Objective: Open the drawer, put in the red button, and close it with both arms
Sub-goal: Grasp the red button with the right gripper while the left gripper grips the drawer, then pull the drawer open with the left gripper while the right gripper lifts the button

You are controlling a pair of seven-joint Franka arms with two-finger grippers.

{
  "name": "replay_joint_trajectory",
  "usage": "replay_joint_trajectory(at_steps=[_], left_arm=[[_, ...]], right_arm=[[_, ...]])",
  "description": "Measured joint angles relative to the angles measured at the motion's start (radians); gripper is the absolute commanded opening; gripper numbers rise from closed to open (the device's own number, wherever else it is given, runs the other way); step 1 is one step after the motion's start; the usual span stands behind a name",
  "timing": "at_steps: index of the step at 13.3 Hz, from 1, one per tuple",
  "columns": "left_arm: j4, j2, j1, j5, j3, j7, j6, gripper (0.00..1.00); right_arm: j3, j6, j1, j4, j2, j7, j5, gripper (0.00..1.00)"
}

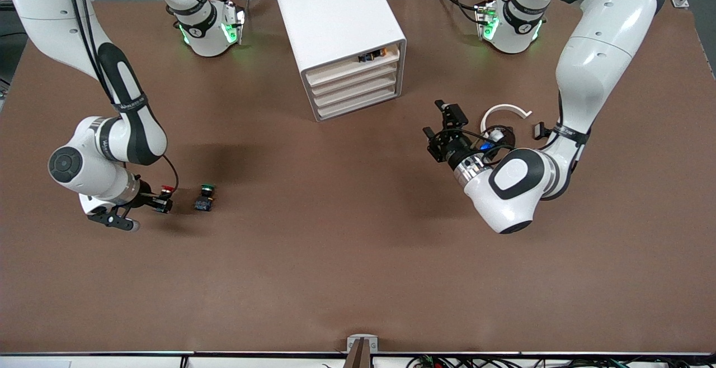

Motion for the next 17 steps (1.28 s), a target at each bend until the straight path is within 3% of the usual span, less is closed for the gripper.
replay_joint_trajectory(at_steps=[3, 12, 13, 14, 17], left_arm=[[0.000, 0.009, -0.031, -0.022, 0.001, -0.069, 0.109, 1.00], [0.001, 0.041, -0.179, -0.121, 0.002, -0.083, 0.168, 1.00], [0.001, 0.043, -0.184, -0.121, 0.002, -0.083, 0.174, 0.89], [0.002, 0.043, -0.185, -0.121, 0.002, -0.083, 0.177, 0.70], [0.003, 0.044, -0.182, -0.121, 0.004, -0.083, 0.178, 0.66]], right_arm=[[0.000, -0.085, 0.000, 0.046, -0.019, 0.017, 0.000, 0.00], [0.002, -0.251, 0.035, 0.096, -0.094, 0.148, 0.001, 0.00], [0.002, -0.277, 0.036, 0.102, -0.104, 0.153, 0.001, 0.00], [0.002, -0.296, 0.036, 0.109, -0.114, 0.157, 0.001, 0.00], [0.002, -0.343, 0.037, 0.115, -0.150, 0.195, 0.001, 0.00]])
